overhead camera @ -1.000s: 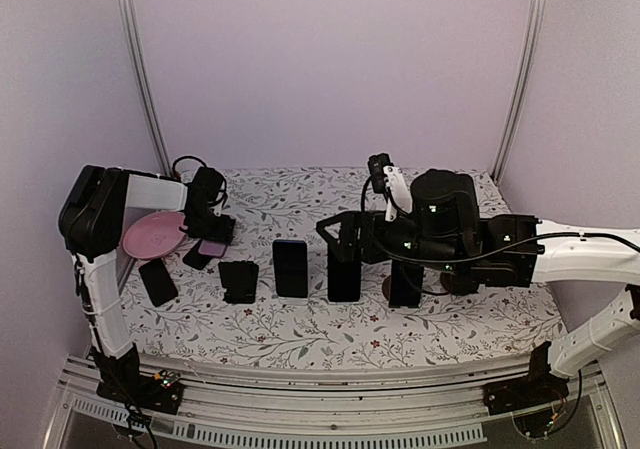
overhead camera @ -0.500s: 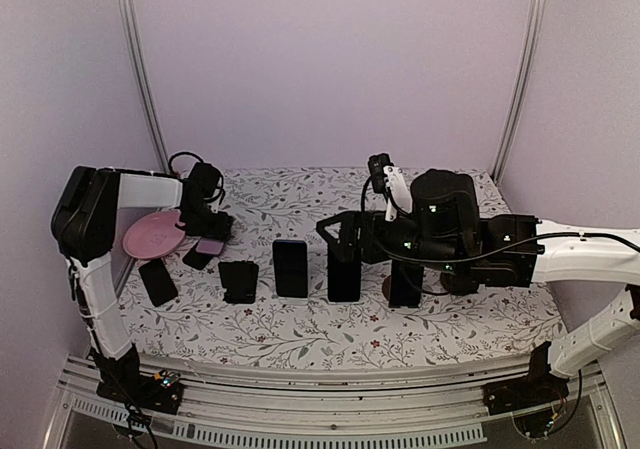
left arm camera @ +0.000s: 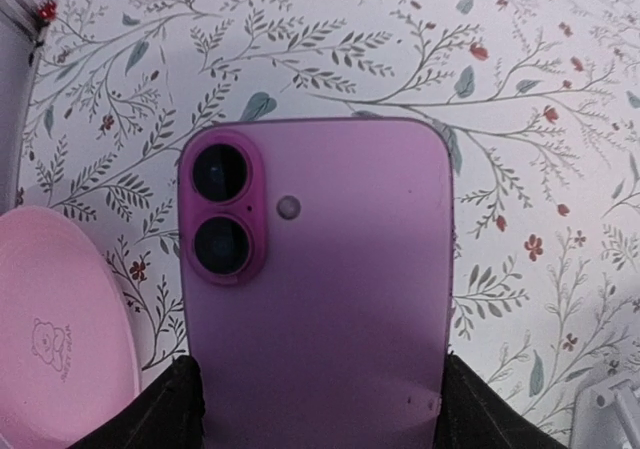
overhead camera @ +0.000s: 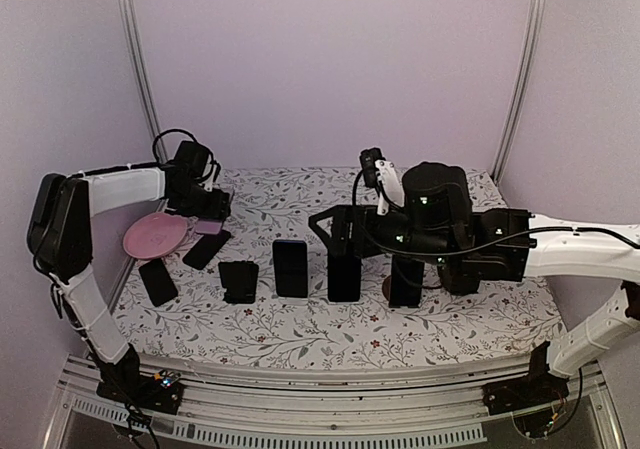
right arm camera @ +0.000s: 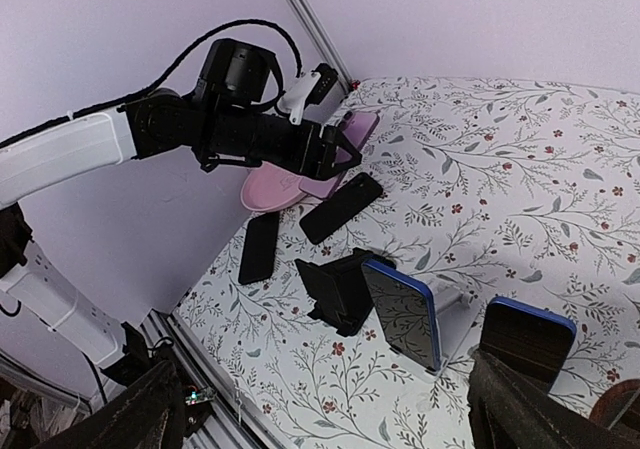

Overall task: Place the phone on the phone stand
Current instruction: Pick up the phone from the phone, then pass from the left arm to the right

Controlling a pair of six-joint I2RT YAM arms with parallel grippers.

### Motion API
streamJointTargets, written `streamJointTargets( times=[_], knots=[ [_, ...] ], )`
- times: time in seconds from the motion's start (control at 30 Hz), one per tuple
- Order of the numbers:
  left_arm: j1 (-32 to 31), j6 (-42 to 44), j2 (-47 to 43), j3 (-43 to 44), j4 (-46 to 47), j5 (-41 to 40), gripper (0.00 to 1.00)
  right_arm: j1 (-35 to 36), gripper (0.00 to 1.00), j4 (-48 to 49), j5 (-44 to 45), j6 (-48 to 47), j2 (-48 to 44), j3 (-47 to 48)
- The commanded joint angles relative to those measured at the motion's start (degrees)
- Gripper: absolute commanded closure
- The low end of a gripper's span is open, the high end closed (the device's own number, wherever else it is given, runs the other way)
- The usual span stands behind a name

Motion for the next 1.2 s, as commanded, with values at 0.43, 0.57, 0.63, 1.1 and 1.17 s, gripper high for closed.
streamJointTargets(
  times=[0.43, 0.57, 0.63, 1.1, 1.17],
  knots=[
    [-14.07, 5.71, -19.04, -1.63, 6.67, 5.99, 0.50, -11.31, 0.01, 7.57, -19.24, 1.37, 12.17, 13.58],
    [-17.67, 6.32, -23.02, -4.22, 9.57, 8.72, 0.51, -12.46, 0.02, 8.64, -20.65, 2.69, 14.45, 14.35],
    [-19.56, 6.69, -24.91, -5.63, 10.83, 9.72, 0.51, -12.98, 0.02, 9.50, -21.21, 3.53, 15.35, 14.42],
    [-32.34, 8.78, -26.90, -8.81, 16.14, 7.22, 0.51, -13.26, 0.13, 13.33, -20.60, 8.27, 19.22, 14.34],
    [-33.25, 9.00, -26.27, -8.62, 16.24, 6.52, 0.51, -13.30, 0.20, 14.71, -20.47, 9.38, 18.66, 13.16]
  ],
)
